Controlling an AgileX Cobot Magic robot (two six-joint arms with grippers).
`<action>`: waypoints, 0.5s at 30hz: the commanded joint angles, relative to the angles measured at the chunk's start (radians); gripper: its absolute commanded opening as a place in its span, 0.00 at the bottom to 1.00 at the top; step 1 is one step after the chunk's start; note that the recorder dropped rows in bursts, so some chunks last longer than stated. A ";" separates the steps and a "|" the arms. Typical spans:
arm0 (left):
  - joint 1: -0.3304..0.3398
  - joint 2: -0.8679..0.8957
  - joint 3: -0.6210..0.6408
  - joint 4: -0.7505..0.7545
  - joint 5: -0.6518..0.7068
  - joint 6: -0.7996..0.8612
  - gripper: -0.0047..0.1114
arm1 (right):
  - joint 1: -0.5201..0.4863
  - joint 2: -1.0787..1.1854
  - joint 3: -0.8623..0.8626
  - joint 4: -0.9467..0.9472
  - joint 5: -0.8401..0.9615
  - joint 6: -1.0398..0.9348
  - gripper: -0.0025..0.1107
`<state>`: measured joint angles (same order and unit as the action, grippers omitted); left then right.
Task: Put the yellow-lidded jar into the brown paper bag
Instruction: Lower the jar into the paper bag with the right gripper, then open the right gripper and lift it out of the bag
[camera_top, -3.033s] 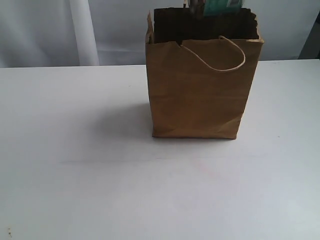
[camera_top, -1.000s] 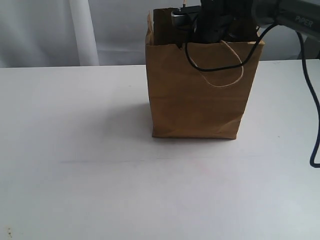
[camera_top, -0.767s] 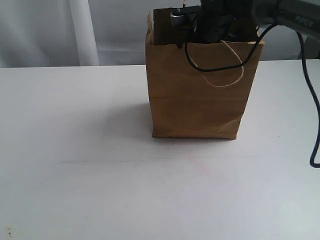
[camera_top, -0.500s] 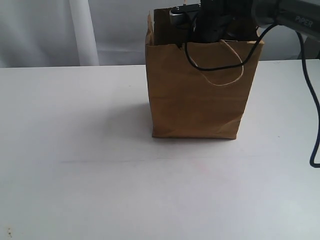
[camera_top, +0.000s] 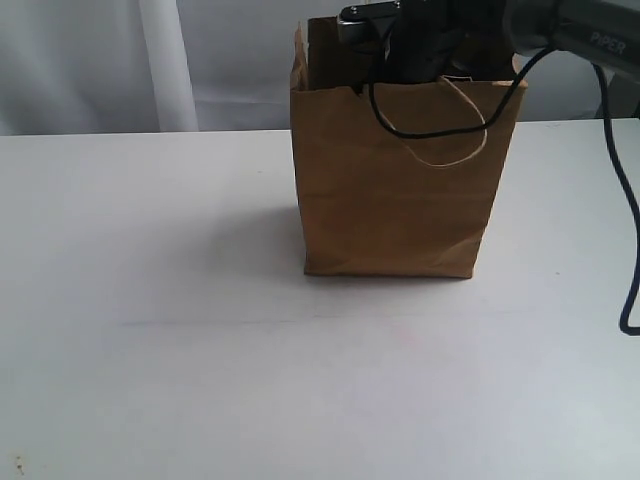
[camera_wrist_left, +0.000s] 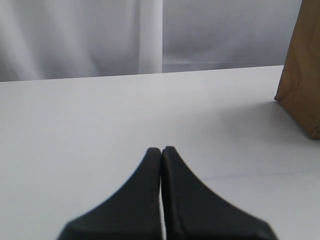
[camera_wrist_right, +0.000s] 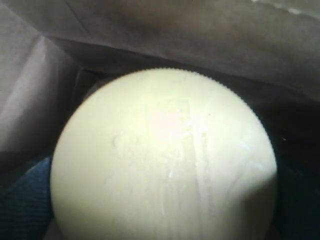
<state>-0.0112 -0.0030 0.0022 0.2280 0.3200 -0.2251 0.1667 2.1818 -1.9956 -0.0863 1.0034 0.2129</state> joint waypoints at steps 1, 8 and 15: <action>-0.005 0.003 -0.002 -0.004 -0.009 -0.004 0.05 | -0.006 -0.011 -0.007 0.006 -0.023 -0.006 0.95; -0.005 0.003 -0.002 -0.004 -0.009 -0.004 0.05 | -0.006 -0.011 -0.007 0.006 -0.029 -0.006 0.95; -0.005 0.003 -0.002 -0.004 -0.009 -0.004 0.05 | -0.006 -0.022 -0.007 0.010 -0.031 -0.006 0.95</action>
<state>-0.0112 -0.0030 0.0022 0.2280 0.3200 -0.2251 0.1667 2.1799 -1.9956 -0.0806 0.9831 0.2111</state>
